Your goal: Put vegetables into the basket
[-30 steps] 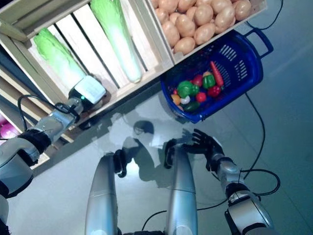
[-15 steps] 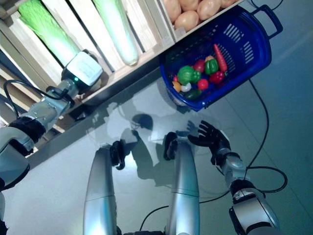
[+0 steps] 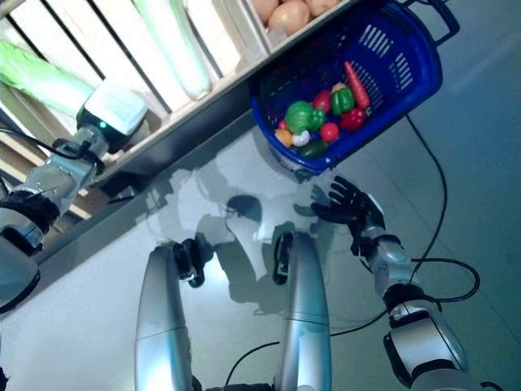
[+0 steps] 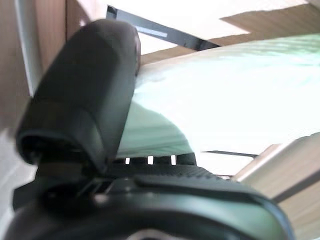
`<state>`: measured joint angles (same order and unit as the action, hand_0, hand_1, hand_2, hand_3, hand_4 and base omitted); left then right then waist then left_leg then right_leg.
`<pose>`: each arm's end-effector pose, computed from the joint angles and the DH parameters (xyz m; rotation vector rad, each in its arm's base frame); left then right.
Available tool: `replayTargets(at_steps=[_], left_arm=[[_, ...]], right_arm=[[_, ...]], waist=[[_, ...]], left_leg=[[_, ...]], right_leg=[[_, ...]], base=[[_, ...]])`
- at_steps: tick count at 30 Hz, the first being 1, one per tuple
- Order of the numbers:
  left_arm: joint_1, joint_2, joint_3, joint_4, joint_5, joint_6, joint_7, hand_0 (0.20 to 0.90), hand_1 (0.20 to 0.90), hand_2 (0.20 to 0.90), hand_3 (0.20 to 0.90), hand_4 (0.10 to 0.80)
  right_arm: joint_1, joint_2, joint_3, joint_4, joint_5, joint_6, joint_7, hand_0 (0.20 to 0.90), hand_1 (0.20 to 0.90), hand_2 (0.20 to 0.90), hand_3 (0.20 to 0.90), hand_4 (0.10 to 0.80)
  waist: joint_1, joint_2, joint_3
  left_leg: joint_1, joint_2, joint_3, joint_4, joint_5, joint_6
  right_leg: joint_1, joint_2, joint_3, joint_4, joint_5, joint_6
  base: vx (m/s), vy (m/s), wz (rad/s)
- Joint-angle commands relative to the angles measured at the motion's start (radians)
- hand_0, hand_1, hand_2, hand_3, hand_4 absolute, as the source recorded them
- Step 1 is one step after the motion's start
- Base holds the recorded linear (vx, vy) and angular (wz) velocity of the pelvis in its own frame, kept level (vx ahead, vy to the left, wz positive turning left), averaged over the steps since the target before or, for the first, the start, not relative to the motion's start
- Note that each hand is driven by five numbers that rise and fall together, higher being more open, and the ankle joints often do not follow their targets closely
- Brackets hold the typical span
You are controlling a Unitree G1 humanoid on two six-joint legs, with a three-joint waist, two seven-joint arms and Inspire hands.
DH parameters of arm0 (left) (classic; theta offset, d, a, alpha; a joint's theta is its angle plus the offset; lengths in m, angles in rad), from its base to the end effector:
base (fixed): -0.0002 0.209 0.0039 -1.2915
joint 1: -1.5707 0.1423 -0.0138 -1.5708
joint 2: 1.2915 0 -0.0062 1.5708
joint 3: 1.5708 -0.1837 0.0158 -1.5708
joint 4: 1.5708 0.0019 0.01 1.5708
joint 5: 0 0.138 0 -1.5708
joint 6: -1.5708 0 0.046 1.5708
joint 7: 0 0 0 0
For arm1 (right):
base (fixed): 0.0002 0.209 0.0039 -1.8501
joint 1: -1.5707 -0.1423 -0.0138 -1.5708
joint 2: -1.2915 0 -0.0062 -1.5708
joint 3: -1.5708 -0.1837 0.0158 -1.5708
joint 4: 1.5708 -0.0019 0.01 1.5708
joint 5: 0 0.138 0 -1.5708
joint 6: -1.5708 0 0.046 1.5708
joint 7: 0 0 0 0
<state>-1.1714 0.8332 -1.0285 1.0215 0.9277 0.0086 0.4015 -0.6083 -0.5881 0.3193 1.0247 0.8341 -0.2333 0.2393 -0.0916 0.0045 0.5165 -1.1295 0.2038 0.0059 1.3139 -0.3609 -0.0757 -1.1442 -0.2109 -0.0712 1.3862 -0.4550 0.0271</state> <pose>0.3484 0.2690 0.1971 2.3136 -0.2947 0.1428 0.2878 -0.2808 0.0583 0.0884 0.1414 -0.0156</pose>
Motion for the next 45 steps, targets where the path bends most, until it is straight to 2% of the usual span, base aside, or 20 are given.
replayTargets(at_steps=[1, 6, 9, 12, 17, 18, 19, 24, 27, 29, 32, 38, 39, 41, 42, 43, 45], left_arm=[[0.036, 0.026, 0.021, 0.057, -0.061, 0.005, 0.069, 0.300, 0.300, 0.300, 0.300, 0.400], [0.061, 0.039, 0.038, 0.026, -0.143, -0.036, 0.126, 0.300, 0.300, 0.300, 0.300, 0.400], [0.065, 0.051, 0.057, -0.015, -0.289, -0.074, 0.155, 0.300, 0.300, 0.300, 0.300, 0.400], [0.089, 0.059, 0.130, -0.122, -0.449, -0.146, 0.183, 0.300, 0.300, 0.300, 0.300, 0.400], [0.158, 0.065, 0.241, -0.270, -0.467, -0.180, 0.170, 0.300, 0.300, 0.300, 0.300, 0.400], [0.165, 0.068, 0.248, -0.287, -0.459, -0.182, 0.168, 0.300, 0.300, 0.300, 0.300, 0.400], [0.169, 0.074, 0.258, -0.322, -0.451, -0.179, 0.152, 0.300, 0.300, 0.300, 0.300, 0.400], [0.181, 0.090, 0.268, -0.423, -0.474, -0.189, 0.140, 0.300, 0.300, 0.300, 0.300, 0.400], [0.201, 0.092, 0.310, -0.495, -0.581, -0.210, 0.151, 0.300, 0.300, 0.300, 0.300, 0.400], [0.237, 0.081, 0.371, -0.538, -0.656, -0.238, 0.152, 0.300, 0.300, 0.300, 0.300, 0.400], [0.302, 0.049, 0.472, -0.586, -0.745, -0.291, 0.137, 0.300, 0.300, 0.300, 0.300, 0.400], [0.437, -0.034, 0.635, -0.677, -0.981, -0.357, 0.032, 0.300, 0.300, 0.300, 0.300, 0.400], [0.480, -0.072, 0.676, -0.712, -1.069, -0.370, -0.018, 0.300, 0.300, 0.300, 0.300, 0.400], [0.514, -0.107, 0.709, -0.747, -1.124, -0.355, -0.059, 0.300, 0.300, 0.300, 0.300, 0.400], [0.547, -0.162, 0.742, -0.781, -1.227, -0.335, -0.124, 0.300, 0.300, 0.300, 0.300, 0.400], [0.552, -0.171, 0.747, -0.788, -1.235, -0.329, -0.131, 0.300, 0.300, 0.300, 0.300, 0.400], [0.591, -0.242, 0.766, -0.819, -1.321, -0.308, -0.186, 0.300, 0.300, 0.300, 0.300, 0.400]], right_arm=[[0.028, -0.032, -0.046, -0.034, 0.034, -0.079, -0.008, 0.900, 0.900, 0.900, 0.900, 0.800], [0.046, -0.026, -0.036, -0.044, 0.025, -0.085, 0.001, 0.900, 0.900, 0.900, 0.900, 0.800], [0.060, -0.010, -0.024, -0.058, 0.013, -0.095, 0.006, 0.900, 0.900, 0.900, 0.900, 0.800], [0.104, 0.026, -0.010, -0.104, -0.025, -0.104, -0.017, 0.900, 0.900, 0.900, 0.900, 0.800], [0.194, 0.072, -0.014, -0.146, -0.103, -0.161, -0.043, 0.900, 0.900, 0.900, 0.900, 0.800], [0.204, 0.074, -0.014, -0.152, -0.108, -0.161, -0.044, 0.900, 0.900, 0.900, 0.900, 0.800], [0.218, 0.079, -0.017, -0.160, -0.114, -0.159, -0.037, 0.900, 0.900, 0.900, 0.900, 0.800], [0.260, 0.098, -0.019, -0.182, -0.119, -0.171, -0.046, 0.900, 0.900, 0.900, 0.900, 0.800], [0.276, 0.104, -0.014, -0.227, -0.136, -0.185, -0.080, 0.900, 0.900, 0.900, 0.900, 0.800], [0.282, 0.114, -0.011, -0.256, -0.171, -0.200, -0.140, 0.900, 0.900, 0.900, 0.900, 0.800], [0.288, 0.132, -0.005, -0.308, -0.278, -0.262, -0.258, 0.900, 0.900, 0.900, 0.900, 0.800], [0.308, 0.147, 0.006, -0.424, -0.489, -0.276, -0.484, 0.900, 0.900, 0.900, 0.900, 0.800], [0.318, 0.150, 0.003, -0.460, -0.516, -0.274, -0.519, 0.900, 0.900, 0.900, 0.900, 0.800], [0.324, 0.150, -0.001, -0.481, -0.543, -0.270, -0.536, 0.900, 0.900, 0.900, 0.900, 0.800], [0.321, 0.152, -0.008, -0.508, -0.588, -0.266, -0.550, 0.900, 0.900, 0.900, 0.900, 0.800], [0.319, 0.152, -0.009, -0.514, -0.595, -0.261, -0.552, 0.900, 0.900, 0.900, 0.900, 0.800], [0.309, 0.155, -0.016, -0.558, -0.631, -0.235, -0.548, 0.900, 0.900, 0.900, 0.900, 0.800]], waist=[[-0.006, 0.005, -0.048], [-0.014, 0.010, -0.069], [-0.019, 0.015, -0.092], [-0.020, 0.018, -0.125], [-0.010, 0.024, -0.182], [-0.008, 0.024, -0.191], [-0.005, 0.025, -0.208], [0.010, 0.022, -0.247], [0.018, 0.018, -0.255], [0.023, 0.017, -0.257], [0.031, 0.017, -0.262], [0.041, 0.015, -0.298], [0.044, 0.014, -0.318], [0.046, 0.012, -0.332], [0.047, 0.012, -0.348], [0.047, 0.013, -0.354], [0.047, 0.013, -0.374]], left_leg=[[0.115, 0.000, 0.051, -0.165, 0.061, 0.030], [0.186, 0.012, 0.070, -0.194, 0.060, 0.024], [0.237, 0.016, 0.089, -0.228, 0.064, 0.018], [0.294, 0.011, 0.111, -0.277, 0.077, 0.017], [0.385, -0.003, 0.127, -0.374, 0.100, 0.022], [0.399, -0.006, 0.127, -0.389, 0.101, 0.024], [0.419, -0.007, 0.132, -0.435, 0.137, 0.034], [0.480, -0.011, 0.128, -0.474, 0.123, 0.043], [0.487, -0.014, 0.122, -0.462, 0.114, 0.048], [0.499, -0.017, 0.121, -0.464, 0.112, 0.051], [0.547, -0.023, 0.124, -0.508, 0.122, 0.052], [0.701, -0.050, 0.125, -0.701, 0.180, 0.049], [0.754, -0.059, 0.132, -0.767, 0.201, 0.045], [0.795, -0.064, 0.135, -0.815, 0.216, 0.041], [0.837, -0.066, 0.140, -0.860, 0.231, 0.037], [0.844, -0.066, 0.142, -0.874, 0.240, 0.037], [0.904, -0.067, 0.149, -0.930, 0.254, 0.033]], right_leg=[[0.135, -0.044, -0.021, -0.129, 0.095, 0.015], [0.203, -0.036, -0.024, -0.169, 0.099, 0.017], [0.250, -0.031, -0.029, -0.213, 0.107, 0.020], [0.304, -0.024, -0.036, -0.266, 0.126, 0.023], [0.392, -0.029, -0.044, -0.358, 0.157, 0.032], [0.406, -0.031, -0.045, -0.373, 0.161, 0.033], [0.425, -0.035, -0.054, -0.418, 0.196, 0.024], [0.489, -0.058, -0.070, -0.461, 0.198, 0.024], [0.497, -0.069, -0.080, -0.452, 0.194, 0.021], [0.506, -0.070, -0.083, -0.452, 0.195, 0.021], [0.544, -0.066, -0.085, -0.483, 0.205, 0.027], [0.689, -0.045, -0.097, -0.655, 0.249, 0.041], [0.741, -0.032, -0.108, -0.722, 0.262, 0.043], [0.789, -0.017, -0.116, -0.786, 0.274, 0.043], [0.836, -0.002, -0.124, -0.845, 0.287, 0.042], [0.843, 0.003, -0.126, -0.862, 0.295, 0.041], [0.906, 0.021, -0.133, -0.930, 0.308, 0.043]], base=[[0.074, 0.013, -0.14], [0.077, 0.006, -0.04], [0.081, 0.004, -0.05], [0.135, 0.007, -0.04], [0.122, -0.014, -0.07], [0.078, -0.036, -0.05], [0.075, -0.042, -0.04], [0.114, -0.045, 0.00], [0.054, -0.035, 0.06], [0.006, -0.013, 0.02], [-0.001, -0.007, 0.01], [0.043, -0.009, -0.02], [0.132, -0.018, 0.02], [0.124, -0.020, -0.03], [0.094, -0.019, -0.12], [0.099, -0.019, -0.13], [0.098, -0.016, -0.10]])
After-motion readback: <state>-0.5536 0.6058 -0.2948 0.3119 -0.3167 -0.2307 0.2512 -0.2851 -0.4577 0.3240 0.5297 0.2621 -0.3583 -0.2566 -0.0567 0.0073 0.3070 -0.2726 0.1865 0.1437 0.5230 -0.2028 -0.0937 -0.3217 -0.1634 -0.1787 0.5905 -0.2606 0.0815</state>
